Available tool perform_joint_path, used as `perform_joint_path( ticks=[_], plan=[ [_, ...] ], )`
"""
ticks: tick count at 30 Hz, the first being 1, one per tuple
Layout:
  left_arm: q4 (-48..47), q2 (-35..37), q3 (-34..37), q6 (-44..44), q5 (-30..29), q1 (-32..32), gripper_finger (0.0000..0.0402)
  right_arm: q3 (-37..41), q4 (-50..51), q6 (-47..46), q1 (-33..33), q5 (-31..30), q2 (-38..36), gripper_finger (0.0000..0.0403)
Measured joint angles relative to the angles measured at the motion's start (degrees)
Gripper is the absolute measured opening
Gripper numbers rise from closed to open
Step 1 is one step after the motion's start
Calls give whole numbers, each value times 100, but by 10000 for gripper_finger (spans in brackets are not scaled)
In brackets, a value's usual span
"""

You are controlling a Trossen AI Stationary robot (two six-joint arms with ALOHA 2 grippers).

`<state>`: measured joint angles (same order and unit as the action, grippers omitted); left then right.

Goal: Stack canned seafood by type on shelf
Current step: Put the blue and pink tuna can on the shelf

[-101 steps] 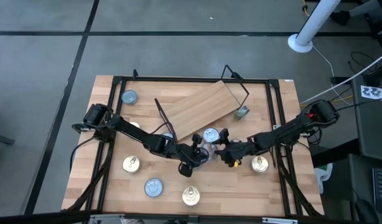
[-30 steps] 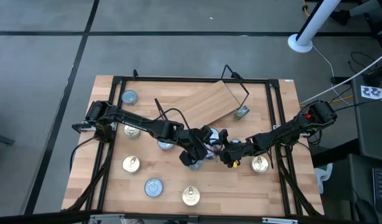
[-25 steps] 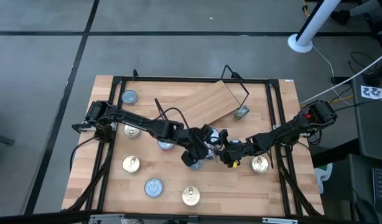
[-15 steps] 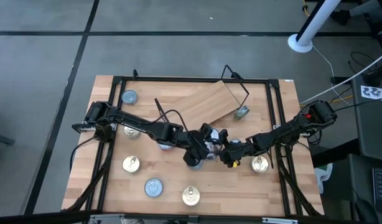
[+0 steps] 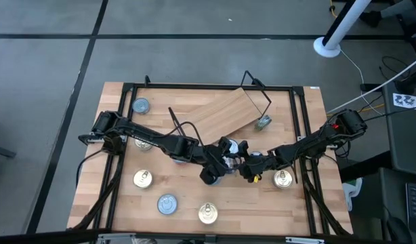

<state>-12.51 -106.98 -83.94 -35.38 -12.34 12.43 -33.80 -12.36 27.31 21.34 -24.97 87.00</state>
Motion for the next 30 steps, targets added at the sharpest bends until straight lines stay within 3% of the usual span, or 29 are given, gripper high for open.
perform_joint_path(
  ticks=[9, 21, 30],
  plan=[
    [250, -143, 0, 100, -29, 62, 235, 0, 2, 0, 0, -1, -2, 232],
    [181, -264, -13, -382, -35, 35, 235, -2, -17, 2, 0, -36, -4, 232],
    [-749, -299, -13, -1211, 25, -123, 235, -2, -14, 1, 0, -35, -4, 232]
  ],
)
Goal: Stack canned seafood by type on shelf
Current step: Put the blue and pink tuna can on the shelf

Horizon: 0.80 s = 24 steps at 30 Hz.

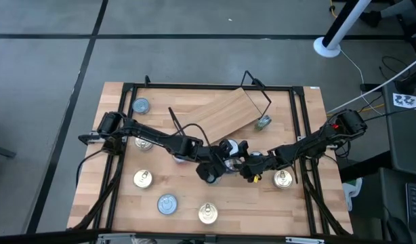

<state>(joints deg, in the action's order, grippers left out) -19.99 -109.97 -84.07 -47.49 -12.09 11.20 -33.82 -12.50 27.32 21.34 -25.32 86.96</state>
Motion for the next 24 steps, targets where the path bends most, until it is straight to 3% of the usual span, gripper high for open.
perform_joint_path(
  ticks=[10, 24],
  plan=[
    [-234, -120, -2, -1823, 4, 0, 235, 0, 8, 0, 0, 4, 0, 232],
    [-122, -258, 0, -2018, -65, 0, 235, 4, 7, 1, 0, 52, 0, 232]
  ],
)
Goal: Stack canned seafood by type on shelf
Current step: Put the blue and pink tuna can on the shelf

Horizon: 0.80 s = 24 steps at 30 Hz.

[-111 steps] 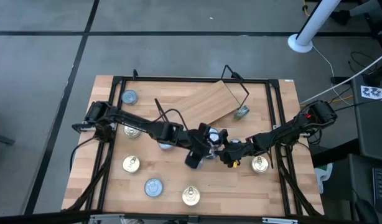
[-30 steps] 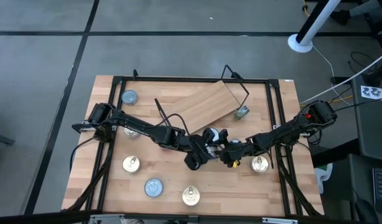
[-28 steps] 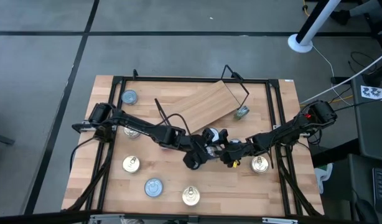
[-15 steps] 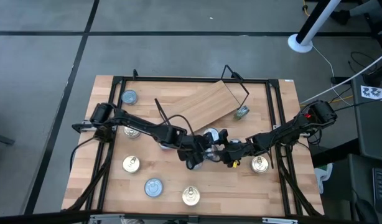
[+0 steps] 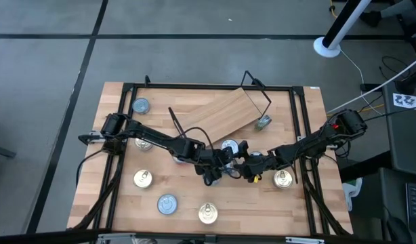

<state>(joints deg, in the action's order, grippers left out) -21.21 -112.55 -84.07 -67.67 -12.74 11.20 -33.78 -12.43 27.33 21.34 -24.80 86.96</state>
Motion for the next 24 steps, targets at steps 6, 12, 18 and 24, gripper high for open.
perform_joint_path(
  ticks=[6, 12, 18, 24],
  plan=[
    [-1, 0, 0, 4, -28, 0, 235, 0, 3, 0, 0, 0, 0, 232],
    [-2, 0, 0, 10, -32, 0, 235, 0, 5, 0, 0, 0, 0, 232],
    [-4, 0, 0, 25, -32, 0, 235, 0, 7, 0, 0, 0, 0, 232],
    [-45, -1, 0, 524, -32, 0, 235, 0, 7, 0, 0, 0, 2, 232]
  ],
)
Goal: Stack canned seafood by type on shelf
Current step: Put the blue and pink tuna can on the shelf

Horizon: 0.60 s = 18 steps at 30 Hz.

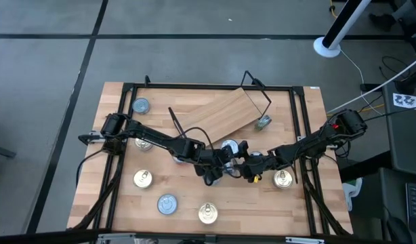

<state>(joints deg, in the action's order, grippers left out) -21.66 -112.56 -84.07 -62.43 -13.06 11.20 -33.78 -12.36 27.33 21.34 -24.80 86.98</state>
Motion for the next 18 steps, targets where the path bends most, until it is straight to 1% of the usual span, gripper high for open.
perform_joint_path(
  ticks=[8, 18],
  plan=[
    [5, 1, 0, 586, 0, 0, 235, 0, 2, 0, 0, 0, 0, 232],
    [160, 1, 0, 439, 0, 0, 235, 0, 2, 1, 0, 0, 0, 232]
  ],
)
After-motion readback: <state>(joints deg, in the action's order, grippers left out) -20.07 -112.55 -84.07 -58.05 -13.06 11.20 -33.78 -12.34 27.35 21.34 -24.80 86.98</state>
